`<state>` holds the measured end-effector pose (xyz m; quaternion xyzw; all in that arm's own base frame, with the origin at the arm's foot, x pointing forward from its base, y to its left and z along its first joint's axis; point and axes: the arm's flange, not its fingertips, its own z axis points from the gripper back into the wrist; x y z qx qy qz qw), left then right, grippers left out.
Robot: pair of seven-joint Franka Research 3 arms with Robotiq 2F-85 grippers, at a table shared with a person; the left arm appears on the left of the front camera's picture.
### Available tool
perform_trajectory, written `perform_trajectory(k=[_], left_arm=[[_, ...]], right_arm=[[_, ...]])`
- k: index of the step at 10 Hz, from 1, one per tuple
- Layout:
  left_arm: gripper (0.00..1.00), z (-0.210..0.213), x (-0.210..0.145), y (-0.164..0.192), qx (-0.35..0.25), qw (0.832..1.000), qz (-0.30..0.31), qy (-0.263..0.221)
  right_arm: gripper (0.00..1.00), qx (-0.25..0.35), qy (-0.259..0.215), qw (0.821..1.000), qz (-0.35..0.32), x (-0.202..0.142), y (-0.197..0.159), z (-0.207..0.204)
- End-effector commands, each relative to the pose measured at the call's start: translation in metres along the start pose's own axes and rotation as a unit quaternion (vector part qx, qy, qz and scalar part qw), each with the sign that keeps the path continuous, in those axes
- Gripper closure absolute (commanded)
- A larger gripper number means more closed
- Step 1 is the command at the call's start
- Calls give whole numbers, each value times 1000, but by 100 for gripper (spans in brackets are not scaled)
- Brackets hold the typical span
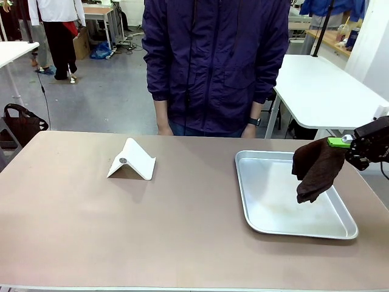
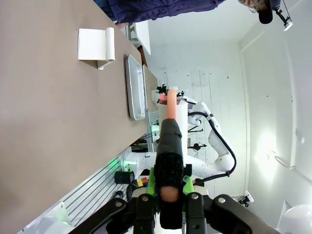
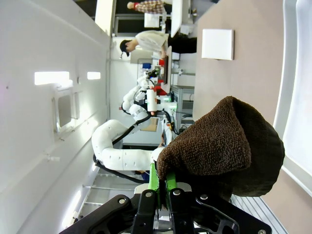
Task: Clean the surface of the table.
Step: Return the Lint Roller and towel to their original positions.
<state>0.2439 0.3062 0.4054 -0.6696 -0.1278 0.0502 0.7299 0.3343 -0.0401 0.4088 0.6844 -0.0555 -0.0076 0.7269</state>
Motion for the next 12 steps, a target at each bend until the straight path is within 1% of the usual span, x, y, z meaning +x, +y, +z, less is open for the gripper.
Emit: perform_trajectory(k=[1, 5, 6, 7, 8, 9, 10, 11, 12], left_arm=[[78, -2, -1, -5, -1, 1000, 0, 1], [78, -2, -1, -5, -1, 1000, 0, 1], [78, 0, 0, 0, 0, 1000, 0, 0], [78, -20, 11, -7, -8, 1000, 0, 19], [78, -43, 22, -16, -10, 999, -14, 33], [78, -64, 31, -24, -12, 999, -10, 48], [78, -86, 40, -29, -2, 998, -7, 65], [78, -113, 53, -33, 19, 997, 13, 67], [78, -139, 65, -39, 26, 997, 14, 67]], right_arm=[[94, 4, 2, 1000, 5, 1, 4, 2], [94, 4, 2, 1000, 5, 1, 4, 2], [94, 0, 0, 1000, 0, 0, 0, 0], [94, -14, 8, 1000, 18, 3, 11, -18], [94, -36, 13, 999, 32, 8, 21, -37], [94, -49, 26, 998, 41, 17, 28, -59], [94, -58, 40, 997, 39, 27, 29, -82], [94, -72, 45, 996, 37, 42, 24, -109], [94, -83, 53, 995, 37, 58, 18, -138]])
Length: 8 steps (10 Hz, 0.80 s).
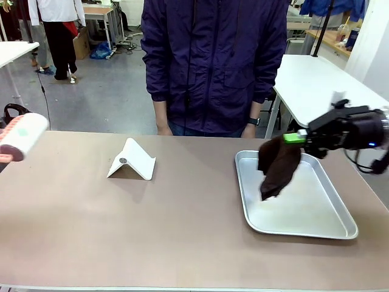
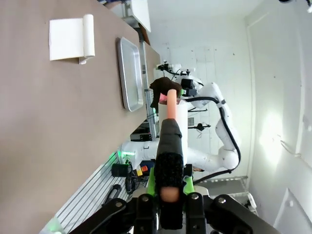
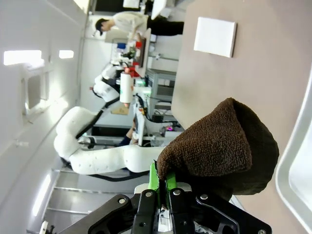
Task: Clean the surface of the table.
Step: Return the Lint Roller and towel to their original positions.
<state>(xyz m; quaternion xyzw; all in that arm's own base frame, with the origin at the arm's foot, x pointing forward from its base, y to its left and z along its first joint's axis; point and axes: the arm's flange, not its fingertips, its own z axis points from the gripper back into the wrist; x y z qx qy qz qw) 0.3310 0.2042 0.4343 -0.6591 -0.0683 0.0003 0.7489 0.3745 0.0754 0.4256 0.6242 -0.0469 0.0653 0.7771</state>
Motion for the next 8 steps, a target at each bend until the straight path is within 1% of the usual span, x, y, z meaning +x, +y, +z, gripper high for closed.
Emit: perform_trajectory(k=[1, 2, 3, 5, 6, 7, 8], left_arm=[[78, -49, 21, -16, 29, 1000, 6, -9], [78, -81, 37, -21, 55, 998, 4, 16], [78, -118, 56, -25, 111, 993, 10, 30], [78, -174, 89, -31, 173, 983, 27, 49], [78, -196, 104, -33, 203, 977, 16, 60], [78, -225, 120, -37, 251, 967, 5, 44], [78, -248, 130, -42, 291, 956, -8, 32]], right_arm=[[94, -20, -17, 1000, -8, 46, -8, -50], [94, -22, -17, 1000, -3, 59, -12, -78], [94, -27, -19, 999, 0, 72, -17, -103], [94, -43, -6, 999, 0, 83, -33, -132], [94, -48, 0, 999, -6, 86, -43, -142], [94, -73, -3, 997, -5, 90, -55, -148], [94, -73, 7, 997, -19, 92, -63, -149]])
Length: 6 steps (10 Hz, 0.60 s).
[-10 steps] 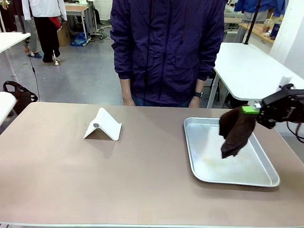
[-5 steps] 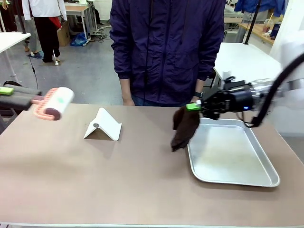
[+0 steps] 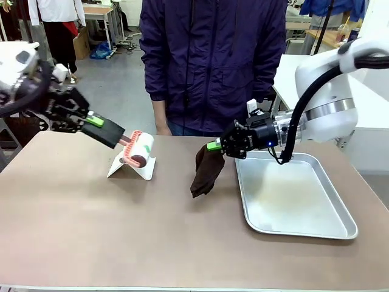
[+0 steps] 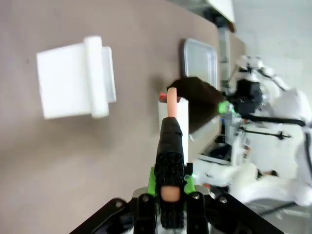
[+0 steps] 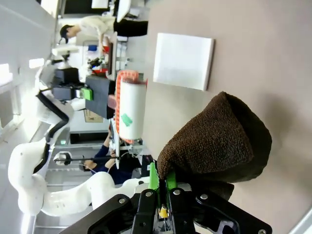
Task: Clean the surface of the table.
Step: Return the Lint Roller and towel to their original positions.
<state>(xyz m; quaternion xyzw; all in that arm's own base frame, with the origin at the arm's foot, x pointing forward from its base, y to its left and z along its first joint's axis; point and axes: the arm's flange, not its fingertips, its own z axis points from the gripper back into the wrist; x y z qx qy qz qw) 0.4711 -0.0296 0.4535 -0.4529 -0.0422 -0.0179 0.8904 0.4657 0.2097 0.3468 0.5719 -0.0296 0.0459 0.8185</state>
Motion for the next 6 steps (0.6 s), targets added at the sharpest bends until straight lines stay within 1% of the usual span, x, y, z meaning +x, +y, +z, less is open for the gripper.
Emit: perform_trajectory(k=[1, 2, 3, 4, 5, 6], left_arm=[[78, -18, 20, -18, 90, 996, -10, -14], [78, -32, 28, -26, 136, 990, -27, -14], [78, -45, 31, -33, 155, 987, -35, -24], [78, -57, 34, -37, 166, 985, -42, -32], [78, -65, 37, -38, 182, 982, -42, -33], [78, -69, 39, -38, 187, 981, -36, -31]], right_arm=[[94, -31, 7, 999, 8, 7, -8, -3], [94, -46, 26, 999, 5, 7, -14, 0], [94, -46, 34, 998, 0, 5, -18, 4], [94, -69, 42, 997, -15, 5, -26, 4], [94, -79, 37, 996, -20, 7, -32, 6], [94, -50, 33, 998, -1, 0, -28, 4]])
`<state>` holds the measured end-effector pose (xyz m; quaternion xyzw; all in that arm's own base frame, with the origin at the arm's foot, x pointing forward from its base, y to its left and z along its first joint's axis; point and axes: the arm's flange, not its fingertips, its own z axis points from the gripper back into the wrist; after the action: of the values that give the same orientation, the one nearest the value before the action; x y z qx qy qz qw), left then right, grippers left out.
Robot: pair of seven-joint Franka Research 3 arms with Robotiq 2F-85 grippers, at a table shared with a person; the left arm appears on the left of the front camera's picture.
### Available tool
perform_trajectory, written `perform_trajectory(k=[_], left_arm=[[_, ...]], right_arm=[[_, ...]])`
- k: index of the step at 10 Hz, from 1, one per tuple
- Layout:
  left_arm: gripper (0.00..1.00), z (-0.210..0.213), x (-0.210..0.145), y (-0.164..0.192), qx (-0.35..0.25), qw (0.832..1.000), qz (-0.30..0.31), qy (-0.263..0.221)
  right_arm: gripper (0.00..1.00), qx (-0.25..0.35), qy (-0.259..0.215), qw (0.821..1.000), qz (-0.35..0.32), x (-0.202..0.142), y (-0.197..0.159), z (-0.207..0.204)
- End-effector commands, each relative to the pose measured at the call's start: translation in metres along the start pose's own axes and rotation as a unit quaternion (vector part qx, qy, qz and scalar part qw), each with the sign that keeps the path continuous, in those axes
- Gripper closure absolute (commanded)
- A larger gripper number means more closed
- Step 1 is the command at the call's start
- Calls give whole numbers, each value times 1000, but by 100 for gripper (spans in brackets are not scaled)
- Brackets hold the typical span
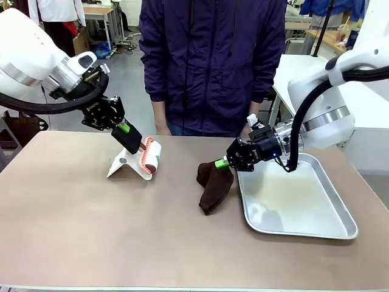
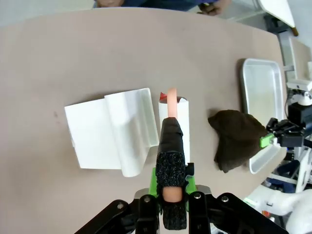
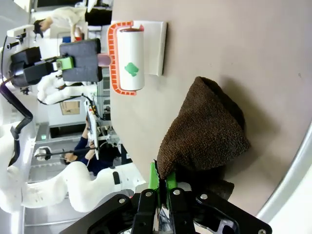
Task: Clean the surface of the table.
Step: Return the Lint Roller and towel to their original positions.
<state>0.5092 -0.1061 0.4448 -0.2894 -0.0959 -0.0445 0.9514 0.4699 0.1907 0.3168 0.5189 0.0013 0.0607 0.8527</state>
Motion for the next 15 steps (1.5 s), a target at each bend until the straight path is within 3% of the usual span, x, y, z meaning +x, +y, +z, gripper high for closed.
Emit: perform_trajectory(k=[1, 12, 14, 15], left_arm=[[78, -1, 5, -4, 23, 1000, 21, -3], [78, -5, 1, 0, 8, 1000, 5, 0], [78, -7, 3, 2, 17, 1000, 14, 3], [78, -9, 5, 0, 25, 1000, 8, 6]], right_arm=[[94, 10, -5, 1000, 5, 0, 7, -3], [94, 10, -5, 1000, 5, 0, 7, -3], [94, -6, 18, 1000, -5, 4, 3, -10], [94, -27, 6, 999, -17, 7, 1, -17]])
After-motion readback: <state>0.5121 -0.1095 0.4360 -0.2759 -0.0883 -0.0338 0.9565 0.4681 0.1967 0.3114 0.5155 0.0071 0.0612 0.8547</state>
